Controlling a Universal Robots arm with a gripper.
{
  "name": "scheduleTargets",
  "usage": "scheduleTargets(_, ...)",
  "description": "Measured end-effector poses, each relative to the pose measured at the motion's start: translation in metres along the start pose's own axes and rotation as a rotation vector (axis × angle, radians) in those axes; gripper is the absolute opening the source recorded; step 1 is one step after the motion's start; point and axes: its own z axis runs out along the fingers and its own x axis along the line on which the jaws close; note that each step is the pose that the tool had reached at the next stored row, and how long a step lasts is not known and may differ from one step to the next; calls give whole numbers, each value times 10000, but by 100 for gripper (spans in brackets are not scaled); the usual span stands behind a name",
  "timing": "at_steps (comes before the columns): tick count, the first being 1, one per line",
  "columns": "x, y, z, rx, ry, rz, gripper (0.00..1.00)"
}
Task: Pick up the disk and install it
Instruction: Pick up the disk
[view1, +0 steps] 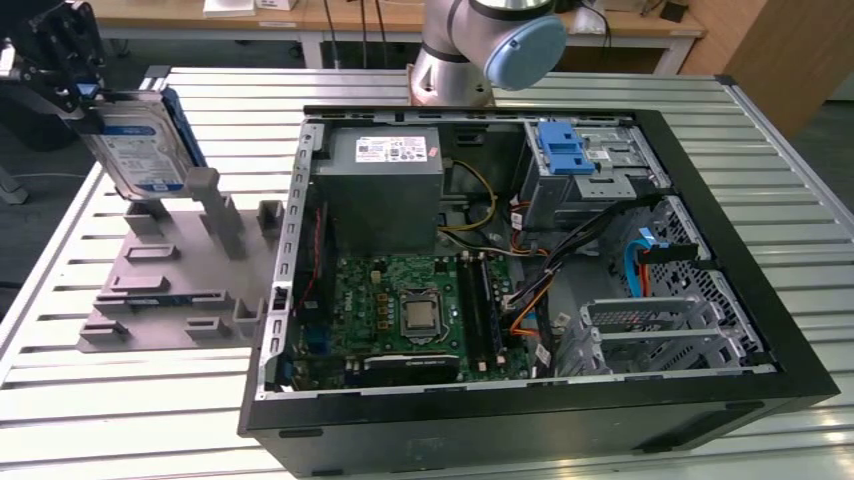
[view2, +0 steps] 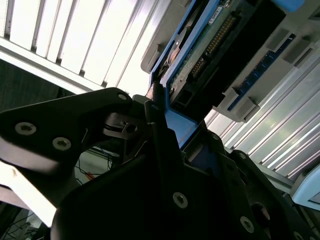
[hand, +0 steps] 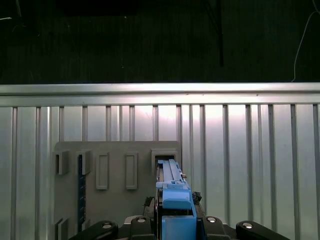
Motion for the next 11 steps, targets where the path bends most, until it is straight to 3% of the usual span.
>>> scheduleTargets(11, -7, 2, -46, 1, 7, 0, 36)
